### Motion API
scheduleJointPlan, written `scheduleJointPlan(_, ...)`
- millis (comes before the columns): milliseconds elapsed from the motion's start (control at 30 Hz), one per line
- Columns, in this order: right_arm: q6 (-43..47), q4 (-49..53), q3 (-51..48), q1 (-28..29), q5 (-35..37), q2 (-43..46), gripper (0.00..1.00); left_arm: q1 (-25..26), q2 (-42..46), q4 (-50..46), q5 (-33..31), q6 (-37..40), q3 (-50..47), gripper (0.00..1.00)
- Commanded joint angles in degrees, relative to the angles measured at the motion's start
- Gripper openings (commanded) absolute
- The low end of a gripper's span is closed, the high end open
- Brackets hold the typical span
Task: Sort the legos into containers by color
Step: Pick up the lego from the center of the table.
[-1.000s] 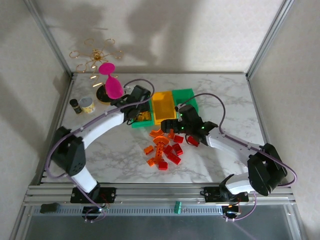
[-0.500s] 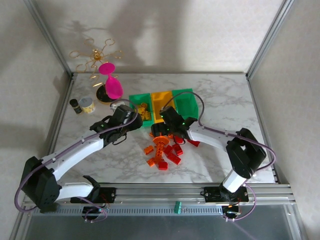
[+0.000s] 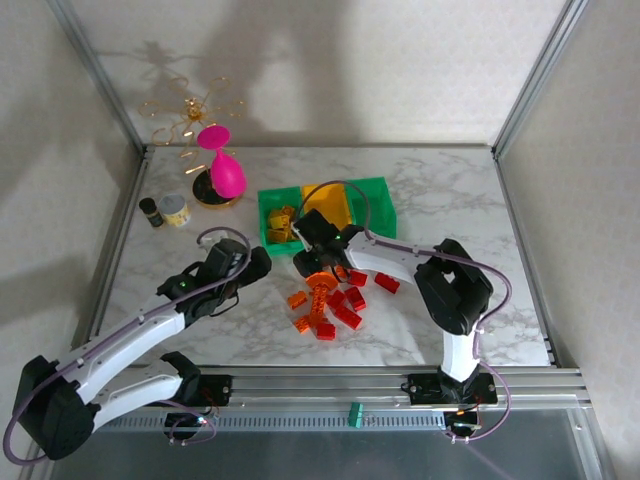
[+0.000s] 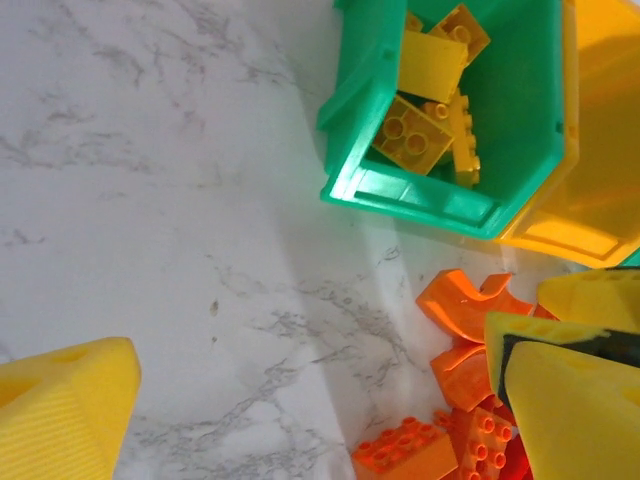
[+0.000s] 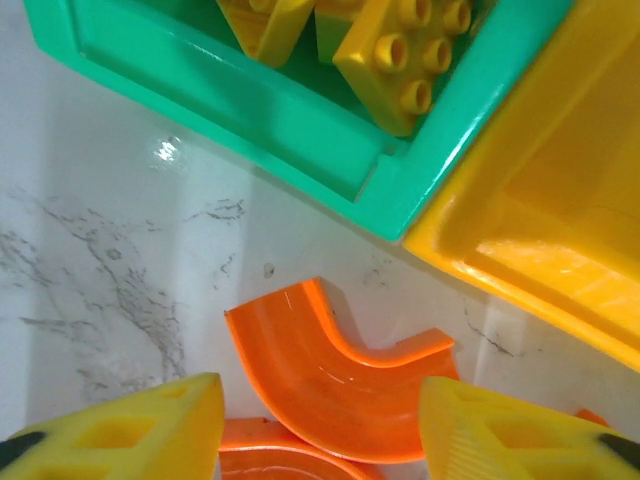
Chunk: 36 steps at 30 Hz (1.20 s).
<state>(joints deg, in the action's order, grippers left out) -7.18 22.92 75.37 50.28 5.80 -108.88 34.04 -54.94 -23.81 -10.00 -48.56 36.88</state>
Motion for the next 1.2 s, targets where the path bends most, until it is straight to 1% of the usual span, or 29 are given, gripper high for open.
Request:
scheduleJointPlan(0,3.46,4.32,4.12,1.16,-0.76,-3.02,0.48,0.13,2.9,-2.8,-0.27,-3.5,-1.89,0.98)
scheduleJointPlan(133,4.66,5.84,6.6,2.07,-0.53,-5.8,0.42,0.15,5.26,-3.5,0.13,-5.02,-3.77,1.0)
scheduleJointPlan(300,4.89,5.55,6.63,3.02,-1.59,-6.57,0.43,0.15,7.48,-4.27,0.07,-5.95,-5.32,1.0)
scheduleJointPlan(400,4.97,5.91,7.22,3.24,0.44,-7.81,0.43,0.14,7.65,-4.78,-0.41,-5.94,-5.55,1.0)
scheduleJointPlan(500,5.4,6.59,8.31,3.33,0.56,-8.91,0.42,0.15,7.74,-4.96,-0.63,-6.04,-5.29,1.0)
scheduleJointPlan(667,5.53,6.83,9.69,3.5,1.9,-10.47,0.37,0.15,7.53,-4.93,-0.81,-6.01,-5.51,1.0)
scheduleJointPlan(900,4.37,7.49,11.28,3.47,3.7,-11.7,0.23,0.15,7.21,-4.83,-0.54,-5.55,-5.25,1.0)
scheduleJointPlan(967,4.13,7.78,11.46,3.51,3.65,-11.72,0.2,0.15,7.21,-5.39,-0.89,-5.41,-4.98,1.0)
scheduleJointPlan(1167,3.75,7.75,11.16,3.83,2.96,-11.32,0.06,0.1,7.3,-5.97,-0.96,-5.14,-4.45,1.0)
